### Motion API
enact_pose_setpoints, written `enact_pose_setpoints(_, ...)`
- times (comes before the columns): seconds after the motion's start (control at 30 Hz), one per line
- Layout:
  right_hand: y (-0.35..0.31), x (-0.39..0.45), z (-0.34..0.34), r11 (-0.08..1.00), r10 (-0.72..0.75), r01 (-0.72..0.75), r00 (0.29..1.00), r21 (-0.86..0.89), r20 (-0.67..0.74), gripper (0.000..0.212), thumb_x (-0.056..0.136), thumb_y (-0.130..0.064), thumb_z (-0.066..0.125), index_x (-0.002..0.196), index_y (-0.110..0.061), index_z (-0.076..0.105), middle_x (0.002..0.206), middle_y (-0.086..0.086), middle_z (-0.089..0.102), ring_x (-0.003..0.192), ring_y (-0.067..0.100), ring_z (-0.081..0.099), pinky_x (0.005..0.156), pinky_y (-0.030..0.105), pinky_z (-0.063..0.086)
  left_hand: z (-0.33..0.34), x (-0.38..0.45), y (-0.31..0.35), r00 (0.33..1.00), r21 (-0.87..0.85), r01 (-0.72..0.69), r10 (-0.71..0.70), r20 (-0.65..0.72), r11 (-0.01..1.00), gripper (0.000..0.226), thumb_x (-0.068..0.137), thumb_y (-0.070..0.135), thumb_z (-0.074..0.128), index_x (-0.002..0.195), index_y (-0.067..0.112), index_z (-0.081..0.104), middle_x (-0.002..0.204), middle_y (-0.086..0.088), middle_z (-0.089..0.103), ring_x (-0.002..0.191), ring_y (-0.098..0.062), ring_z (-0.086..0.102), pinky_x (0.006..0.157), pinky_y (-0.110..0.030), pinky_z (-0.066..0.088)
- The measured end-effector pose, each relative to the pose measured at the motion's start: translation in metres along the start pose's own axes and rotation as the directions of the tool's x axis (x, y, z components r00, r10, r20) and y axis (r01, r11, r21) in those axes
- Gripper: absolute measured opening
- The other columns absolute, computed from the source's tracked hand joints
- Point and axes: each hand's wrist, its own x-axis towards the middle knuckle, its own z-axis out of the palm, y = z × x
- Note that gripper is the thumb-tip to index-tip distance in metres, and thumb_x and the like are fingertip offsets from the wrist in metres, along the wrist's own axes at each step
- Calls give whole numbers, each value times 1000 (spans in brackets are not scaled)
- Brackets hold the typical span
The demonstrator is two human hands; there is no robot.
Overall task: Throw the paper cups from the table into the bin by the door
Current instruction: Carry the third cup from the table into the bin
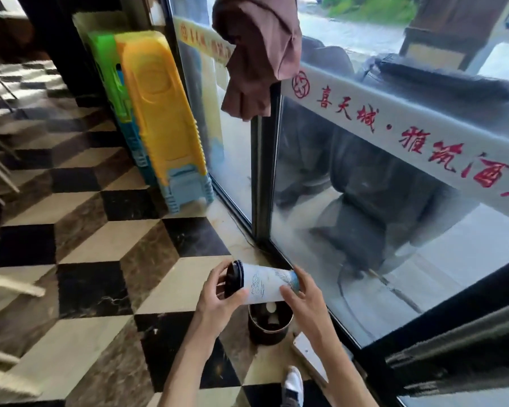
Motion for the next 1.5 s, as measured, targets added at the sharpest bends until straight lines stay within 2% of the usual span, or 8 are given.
enact_pose_setpoints(0.23, 71, 111, -24, 983, 170, -164, 982, -77, 79, 61, 90, -30, 65, 144, -16, 41, 132, 4, 58, 116, 22, 60, 100, 46, 48, 59, 102, -58, 968, 20, 251, -251, 15, 968, 61, 65, 33, 79, 119, 49, 56, 125, 6, 64, 114, -4, 60, 96, -28, 50)
enact_pose_setpoints(0.33, 107, 149, -24, 961, 265, -252, 957, -117, 118, 58, 90, -24, 66, 142, -13, 43, 135, 5, 56, 119, 19, 57, 103, 41, 45, 77, 136, -91, 936, 32, 352, -352, 10, 936, 68, 64, 26, 77, 127, 36, 53, 130, -4, 62, 117, -13, 60, 98, -29, 51)
enact_pose_setpoints(0.43, 154, 181, -21, 926, 365, -344, 920, -153, 142, 56, 90, -17, 64, 142, -12, 44, 137, 4, 55, 123, 18, 54, 107, 39, 42, 92, 168, -134, 891, 70, 453, -454, 3, 889, 70, 59, 25, 76, 125, 36, 54, 121, 1, 65, 105, 2, 63, 83, -16, 53)
enact_pose_setpoints(0.87, 438, 292, 55, 766, 634, -605, 766, -216, 105, 60, 94, -29, 58, 148, -15, 35, 139, 1, 50, 122, 19, 51, 105, 38, 41, 139, 288, -446, 742, 126, 663, -671, 22, 738, 56, 85, 5, 73, 125, 39, 53, 121, 9, 60, 96, 8, 62, 69, -4, 47)
enact_pose_setpoints(1.03, 512, 323, 77, 724, 677, -645, 733, -243, 72, 62, 93, -29, 57, 149, -19, 33, 142, 1, 50, 118, 16, 52, 82, 4, 42, 153, 313, -519, 728, 121, 678, -685, 30, 725, 61, 84, 20, 75, 133, 42, 47, 121, 12, 58, 93, 16, 60, 71, -8, 49)
enact_pose_setpoints(1.13, 532, 327, 85, 719, 684, -652, 726, -239, 77, 63, 93, -29, 57, 150, -16, 33, 146, 4, 48, 130, 21, 48, 105, 29, 39, 155, 318, -537, 706, 125, 700, -707, 23, 703, 67, 74, 36, 73, 135, 43, 47, 128, 5, 57, 110, -2, 58, 89, -25, 48)
enact_pose_setpoints(1.3, 530, 327, 87, 704, 702, -673, 708, -227, 78, 55, 93, -26, 56, 145, -18, 39, 139, 1, 54, 113, 14, 58, 84, 18, 43, 141, 315, -545, 672, 157, 731, -740, -2, 664, 65, 83, 39, 73, 141, 43, 44, 136, 10, 46, 124, -11, 49, 91, -29, 38)
enact_pose_setpoints(1.5, 452, 339, 74, 776, 622, -607, 782, -173, 49, 61, 91, -34, 58, 148, -22, 37, 146, 3, 50, 128, 21, 52, 105, 41, 44, 115, 323, -483, 748, 117, 659, -664, -5, 743, 65, 78, 51, 71, 137, 52, 44, 140, 13, 44, 127, -10, 46, 94, -31, 37)
